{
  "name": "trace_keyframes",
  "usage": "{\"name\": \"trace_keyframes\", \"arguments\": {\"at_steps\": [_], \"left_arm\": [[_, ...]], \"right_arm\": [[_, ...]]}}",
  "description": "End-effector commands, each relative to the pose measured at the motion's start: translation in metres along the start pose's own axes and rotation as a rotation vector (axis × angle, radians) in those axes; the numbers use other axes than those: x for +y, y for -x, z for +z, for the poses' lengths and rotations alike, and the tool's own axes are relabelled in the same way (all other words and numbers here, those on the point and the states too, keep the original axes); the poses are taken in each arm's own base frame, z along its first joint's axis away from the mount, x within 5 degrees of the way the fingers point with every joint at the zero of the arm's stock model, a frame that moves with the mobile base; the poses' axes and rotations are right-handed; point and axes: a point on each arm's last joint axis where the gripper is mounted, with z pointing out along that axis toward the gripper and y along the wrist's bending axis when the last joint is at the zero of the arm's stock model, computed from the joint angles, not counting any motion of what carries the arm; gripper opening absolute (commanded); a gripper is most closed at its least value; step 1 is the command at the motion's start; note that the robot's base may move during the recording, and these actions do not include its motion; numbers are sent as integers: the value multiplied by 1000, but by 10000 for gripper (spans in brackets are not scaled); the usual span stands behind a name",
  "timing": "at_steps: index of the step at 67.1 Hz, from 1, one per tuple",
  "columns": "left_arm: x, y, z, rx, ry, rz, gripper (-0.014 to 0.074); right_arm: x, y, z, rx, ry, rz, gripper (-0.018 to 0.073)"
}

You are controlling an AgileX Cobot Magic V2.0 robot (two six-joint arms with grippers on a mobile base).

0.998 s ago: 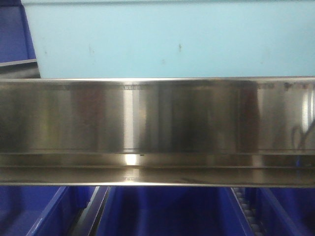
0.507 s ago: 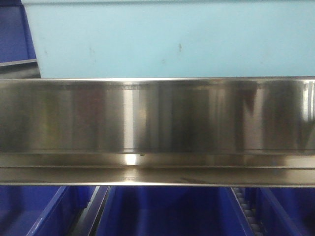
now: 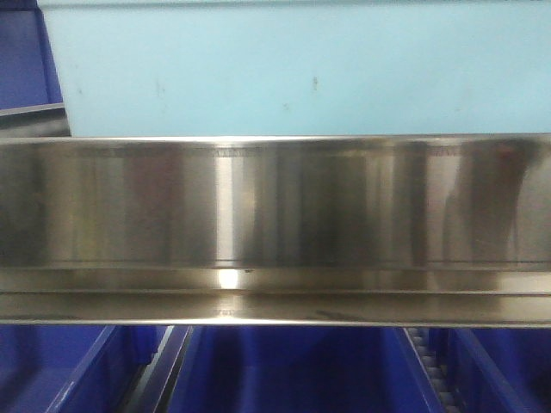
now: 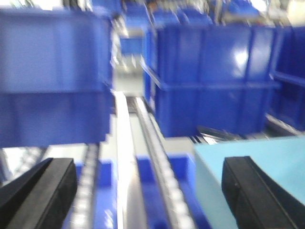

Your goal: Move two blue bins to right shelf middle

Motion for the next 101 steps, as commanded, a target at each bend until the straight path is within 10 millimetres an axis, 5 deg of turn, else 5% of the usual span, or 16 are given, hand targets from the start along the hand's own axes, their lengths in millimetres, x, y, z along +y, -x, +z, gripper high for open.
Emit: {"name": "trace_keyframes", "arguments": {"at_steps": [1,15,32,58,93,101], "left_arm": [[-8,16,15,60,-63,-19,519],[-38,45,63,312,-210,21,519],[-60,48,123,593,-206,-50,519],[-74,-3,203,880,-137,-57,517],[-76,-50,245,1022,-52,-43,506],[-77,-53,247,1033,-52,-46,425]], "right_arm": [[5,15,15,57,50,7,570],[33,38,63,340,231,-14,570],[52,52,123,705,244,-23,570],[64,3,193,1027,172,-50,570],[75,-58,240,1186,164,-53,567],[76,-67,245,1212,164,-52,468]]}}
